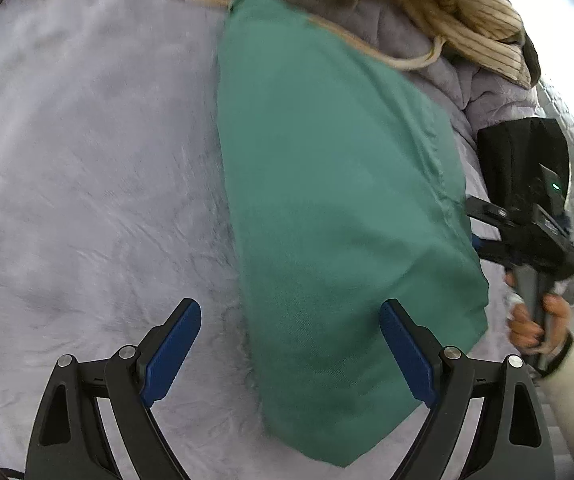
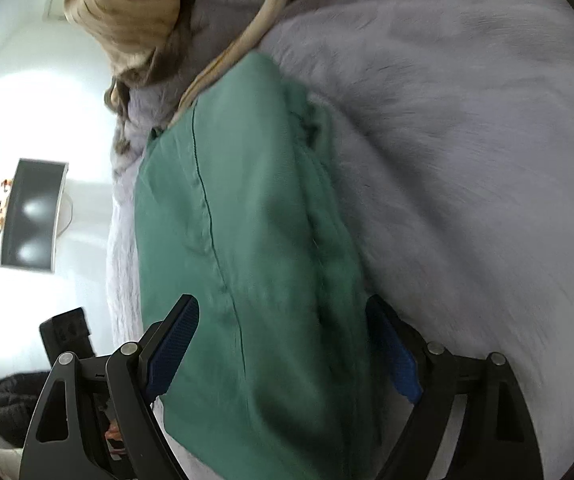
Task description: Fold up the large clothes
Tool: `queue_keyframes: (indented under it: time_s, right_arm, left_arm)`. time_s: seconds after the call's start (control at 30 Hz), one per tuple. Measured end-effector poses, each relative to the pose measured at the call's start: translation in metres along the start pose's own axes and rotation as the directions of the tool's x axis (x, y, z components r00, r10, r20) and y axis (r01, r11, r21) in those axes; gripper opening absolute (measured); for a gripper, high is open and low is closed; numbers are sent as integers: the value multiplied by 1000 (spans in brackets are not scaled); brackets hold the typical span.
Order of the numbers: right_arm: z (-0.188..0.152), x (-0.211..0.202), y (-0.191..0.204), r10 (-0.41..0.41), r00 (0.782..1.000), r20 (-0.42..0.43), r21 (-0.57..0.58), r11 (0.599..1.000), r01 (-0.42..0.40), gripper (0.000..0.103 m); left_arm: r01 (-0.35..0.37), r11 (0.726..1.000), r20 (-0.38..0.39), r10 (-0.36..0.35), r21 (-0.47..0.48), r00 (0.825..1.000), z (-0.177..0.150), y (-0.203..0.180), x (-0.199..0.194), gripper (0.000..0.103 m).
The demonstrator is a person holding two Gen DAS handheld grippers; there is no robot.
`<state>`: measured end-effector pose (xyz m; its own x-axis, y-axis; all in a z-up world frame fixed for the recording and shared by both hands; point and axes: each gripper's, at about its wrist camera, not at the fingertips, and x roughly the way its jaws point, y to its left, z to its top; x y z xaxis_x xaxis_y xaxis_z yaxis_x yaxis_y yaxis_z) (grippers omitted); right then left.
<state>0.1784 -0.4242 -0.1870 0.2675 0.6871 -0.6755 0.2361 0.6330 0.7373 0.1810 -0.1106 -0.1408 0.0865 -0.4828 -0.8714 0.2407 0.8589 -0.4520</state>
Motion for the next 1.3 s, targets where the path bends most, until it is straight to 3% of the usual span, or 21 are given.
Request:
queue_keyframes:
  time_s: [0.17, 0.2, 0.3, 0.37, 0.43, 0.5, 0.6, 0.73, 0.93, 1.2, 1.3]
  right_arm:
    - [23, 27, 13, 83, 995, -52, -26, 996, -85, 88]
    - [25, 34, 13, 75, 995, -70, -35, 996, -77, 88]
    - [25, 42, 3, 94, 993, -73, 3, 996, -94, 85]
    - [25, 37, -3, 96, 994, -57, 55, 994, -93, 67]
    - [20, 31, -5, 129, 991, -45, 72, 989, -126, 33]
    - [12, 21, -3, 202, 979, -14, 94, 975, -200, 26]
    - [2, 12, 8, 306, 951, 30, 125, 943, -308, 25]
    - [-19, 4, 36, 394, 917, 64, 139, 906, -399, 25]
    - [-65, 6, 83, 428, 903, 41, 131, 894, -429, 25]
    - [-164, 92, 123, 460, 888, -31, 270, 859, -435, 25]
    - [-187, 131, 121, 395, 915, -79, 307, 883, -355, 25]
  left_arm:
    - [75, 997, -29, -75, -24, 997, 6, -4, 25, 92]
    - [83, 996, -36, -84, -24, 996, 7, -6, 31, 103]
    - [95, 995, -76, -97, -22, 992, 6, -11, 53, 103]
    - [85, 996, -74, -85, -4, 994, 7, -15, 56, 103]
    - [83, 997, -62, -82, 2, 995, 6, -20, 51, 93]
    - [82, 996, -46, -81, 18, 996, 4, -23, 43, 70]
    - [135, 991, -21, -135, 19, 991, 2, -22, 22, 50]
    - [185, 982, -1, -185, 35, 983, -3, -27, -6, 47]
    - [216, 975, 16, -217, 56, 976, -37, -16, -67, 47]
    - [111, 993, -65, -109, 38, 992, -127, 43, -124, 48]
    - [44, 999, -91, -44, -4, 995, -161, 75, -119, 49]
